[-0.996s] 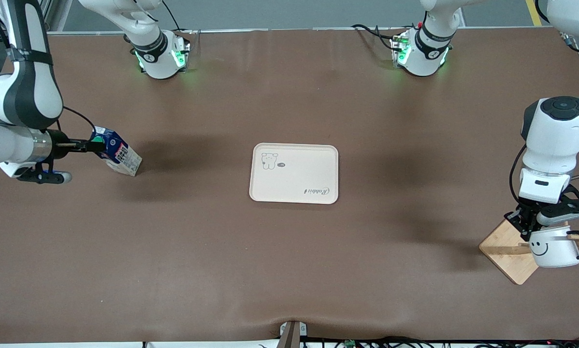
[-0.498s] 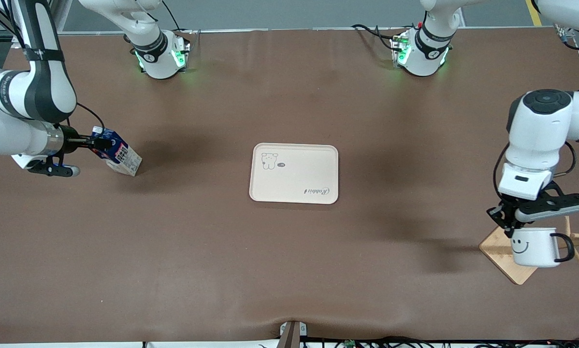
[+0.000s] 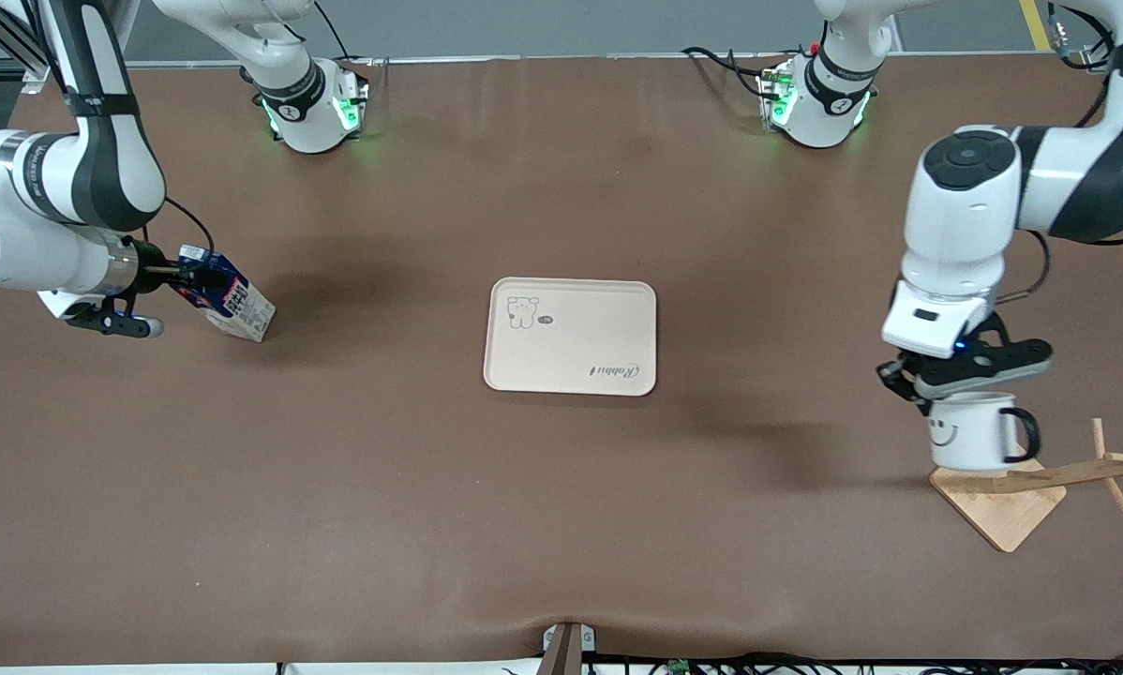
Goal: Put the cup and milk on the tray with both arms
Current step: 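Lift the mug off the stand with the left gripper, then carry the mug over the tray with the left gripper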
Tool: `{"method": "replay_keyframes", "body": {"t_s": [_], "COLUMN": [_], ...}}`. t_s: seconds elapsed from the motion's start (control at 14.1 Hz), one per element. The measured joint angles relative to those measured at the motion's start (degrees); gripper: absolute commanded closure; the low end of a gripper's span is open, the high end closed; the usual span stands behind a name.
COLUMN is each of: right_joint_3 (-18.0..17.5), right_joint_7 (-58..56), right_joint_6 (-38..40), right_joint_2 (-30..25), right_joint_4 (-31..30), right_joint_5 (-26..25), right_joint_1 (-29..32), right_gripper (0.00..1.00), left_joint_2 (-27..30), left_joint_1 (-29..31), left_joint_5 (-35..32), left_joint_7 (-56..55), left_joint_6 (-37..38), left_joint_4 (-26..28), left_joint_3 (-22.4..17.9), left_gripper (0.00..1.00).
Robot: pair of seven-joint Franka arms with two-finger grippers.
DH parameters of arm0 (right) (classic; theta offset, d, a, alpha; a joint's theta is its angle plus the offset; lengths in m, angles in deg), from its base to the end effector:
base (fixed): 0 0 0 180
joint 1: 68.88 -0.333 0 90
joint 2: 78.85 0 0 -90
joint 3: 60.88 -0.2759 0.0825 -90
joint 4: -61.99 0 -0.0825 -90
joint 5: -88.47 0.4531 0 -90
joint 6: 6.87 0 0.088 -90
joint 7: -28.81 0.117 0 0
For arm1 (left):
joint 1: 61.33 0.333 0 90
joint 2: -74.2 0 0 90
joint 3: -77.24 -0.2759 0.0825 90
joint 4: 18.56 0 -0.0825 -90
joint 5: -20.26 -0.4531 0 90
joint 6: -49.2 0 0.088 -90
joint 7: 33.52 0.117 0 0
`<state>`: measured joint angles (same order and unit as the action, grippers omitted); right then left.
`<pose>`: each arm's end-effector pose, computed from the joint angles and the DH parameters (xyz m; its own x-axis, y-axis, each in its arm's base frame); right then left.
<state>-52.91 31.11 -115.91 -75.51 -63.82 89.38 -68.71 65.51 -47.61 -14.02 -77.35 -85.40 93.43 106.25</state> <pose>0.5390 -0.0764 0.2417 0.9218 -0.1802 -0.3432 -0.1884 -0.9820 0.0095 0.6509 -0.1602 0.3555 0.8998 0.0891 0.4271 0.1825 -0.9660 -0.1831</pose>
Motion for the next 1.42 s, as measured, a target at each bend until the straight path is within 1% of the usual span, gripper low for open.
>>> {"method": "replay_keyframes", "body": {"t_s": [0.07,0.14,0.21,0.36,0.43,0.57,0.64,0.71,0.78,0.85,1.0,1.21,1.42], "right_joint_3": [0.0,0.0,0.1,0.1,0.1,0.1,0.1,0.1,0.1,0.1,0.1,0.2,0.2], "right_joint_7": [0.1,0.1,0.2,0.2,0.2,0.3,0.3,0.3,0.3,0.3,0.3,0.3,0.3], "right_joint_6": [-0.1,-0.1,-0.1,-0.1,0.0,0.1,0.1,0.3,0.5,0.7,1.6,4.6,8.9], "right_joint_2": [-0.1,-0.1,-0.1,-0.1,-0.2,-0.6,-0.6,-0.7,-0.7,-0.7,-0.7,-0.8,-0.8], "right_joint_4": [-0.3,-0.4,-0.6,-1.0,-1.0,-1.2,-1.3,-1.3,-1.3,-1.3,-1.2,-0.1,2.7], "right_joint_5": [0.0,0.0,0.0,0.0,0.0,0.0,0.0,0.0,0.0,0.0,0.0,0.0,0.0], "right_joint_1": [0.1,0.2,0.2,0.2,0.3,0.3,0.3,0.3,0.3,0.3,0.3,0.4,0.4], "right_gripper": [0.06,0.21,0.28,0.46,0.58,0.75,0.80,0.81,0.83,0.90,1.00,1.00,1.00], "left_joint_2": [-0.1,-0.2,-0.6,-2.1,-3.4,-6.9,-8.9,-11.1,-13.4,-15.7,-20.1,-25.4,-28.9], "left_joint_1": [-0.1,-0.2,-0.3,-1.2,-2.8,-7.0,-8.9,-10.3,-11.4,-12.5,-14.8,-18.2,-19.8], "left_joint_5": [3.0,6.1,9.3,13.2,13.9,15.3,17.0,19.0,20.6,21.8,23.4,24.5,27.9], "left_joint_7": [-0.1,-0.2,-0.2,-0.2,-0.2,-0.9,-1.8,-3.5,-5.4,-7.6,-12.7,-18.7,-21.4], "left_joint_6": [2.4,5.1,7.7,12.0,13.8,16.6,17.3,17.6,17.6,17.6,17.6,17.6,17.8], "left_joint_4": [-0.3,-0.9,-1.7,-3.7,-4.9,-7.6,-9.0,-10.3,-11.7,-13.2,-16.1,-19.2,-19.9], "left_joint_3": [1.8,3.6,5.5,8.6,9.3,9.6,9.6,9.6,9.6,9.6,9.6,9.6,9.6], "left_gripper": [1.00,1.00,1.00,1.00,1.00,1.00,1.00,1.00,1.00,1.00,1.00,1.00,1.00]}}
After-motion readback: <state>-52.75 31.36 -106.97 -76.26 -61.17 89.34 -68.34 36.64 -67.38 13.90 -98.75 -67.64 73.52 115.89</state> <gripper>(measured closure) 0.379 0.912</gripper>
